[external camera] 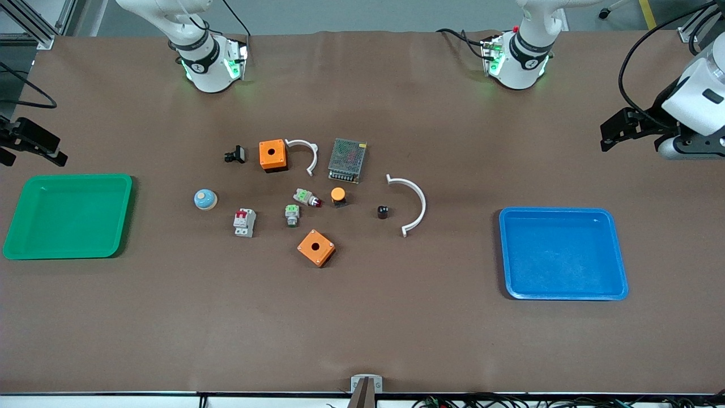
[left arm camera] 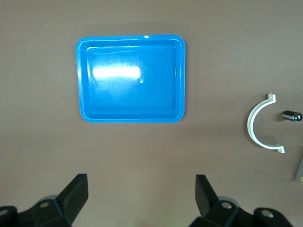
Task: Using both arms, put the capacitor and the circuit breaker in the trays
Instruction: 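Reach the right gripper to the breaker while the left gripper reaches the capacitor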
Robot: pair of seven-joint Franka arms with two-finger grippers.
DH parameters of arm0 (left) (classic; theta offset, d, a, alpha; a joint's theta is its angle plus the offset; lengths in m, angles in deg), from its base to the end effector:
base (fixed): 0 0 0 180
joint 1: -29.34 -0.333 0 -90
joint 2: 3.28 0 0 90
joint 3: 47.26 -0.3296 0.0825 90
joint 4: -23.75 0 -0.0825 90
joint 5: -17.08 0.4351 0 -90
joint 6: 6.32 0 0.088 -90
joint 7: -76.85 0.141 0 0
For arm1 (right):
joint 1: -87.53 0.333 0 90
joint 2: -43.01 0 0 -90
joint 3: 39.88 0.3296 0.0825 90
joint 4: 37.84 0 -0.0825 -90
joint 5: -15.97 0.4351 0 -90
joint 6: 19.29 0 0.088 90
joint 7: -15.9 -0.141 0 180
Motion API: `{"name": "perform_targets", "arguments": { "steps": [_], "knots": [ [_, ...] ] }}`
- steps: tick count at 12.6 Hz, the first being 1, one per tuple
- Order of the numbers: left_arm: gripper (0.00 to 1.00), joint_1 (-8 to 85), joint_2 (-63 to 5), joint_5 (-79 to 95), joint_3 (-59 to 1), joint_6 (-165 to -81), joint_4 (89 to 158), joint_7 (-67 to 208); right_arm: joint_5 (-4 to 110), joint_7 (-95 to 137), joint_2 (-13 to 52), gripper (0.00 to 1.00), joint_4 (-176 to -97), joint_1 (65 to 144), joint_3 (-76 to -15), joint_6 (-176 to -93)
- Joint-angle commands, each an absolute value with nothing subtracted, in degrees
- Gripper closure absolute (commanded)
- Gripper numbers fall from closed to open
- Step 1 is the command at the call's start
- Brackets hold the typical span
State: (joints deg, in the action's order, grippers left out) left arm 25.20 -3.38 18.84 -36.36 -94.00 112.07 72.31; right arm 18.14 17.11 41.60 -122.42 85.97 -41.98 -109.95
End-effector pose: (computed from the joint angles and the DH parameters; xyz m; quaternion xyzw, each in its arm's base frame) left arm 0.5982 -0.0664 0.6149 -0.9997 0.0188 0.0049 0.0157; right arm 0.6171 -0.0339 0.6399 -0.9988 0.0208 -0.0415 0.0167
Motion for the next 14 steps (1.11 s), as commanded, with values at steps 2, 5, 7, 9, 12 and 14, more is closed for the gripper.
{"name": "perform_targets", "arguments": {
  "steps": [2,5,7,9,12,14],
  "knots": [
    [0.0,25.3,-3.7,18.3,-36.2,-92.9,111.1,72.5,17.4,17.1,40.8,0.0,-120.7,85.2,-41.4,-109.1],
    [0.0,25.6,-10.5,18.5,-36.0,-93.0,106.0,72.4,17.4,17.2,40.8,0.0,-120.7,85.2,-41.3,-109.1],
    [0.0,26.2,-12.9,17.9,-35.3,-93.6,105.9,72.3,17.4,17.1,40.8,0.0,-120.7,85.2,-41.3,-109.1],
    [0.0,27.8,-17.0,18.0,-35.0,-98.6,105.9,71.5,17.4,17.0,40.6,0.0,-120.7,85.2,-41.3,-109.2],
    [0.0,30.6,-23.0,18.7,-35.0,-105.7,105.9,68.9,18.0,16.9,38.7,0.0,-120.7,85.7,-41.3,-109.2],
    [0.0,32.9,-26.5,18.1,-35.0,-108.8,105.9,64.1,18.3,16.8,37.0,0.0,-120.7,86.3,-40.9,-109.2]
  ]
}}
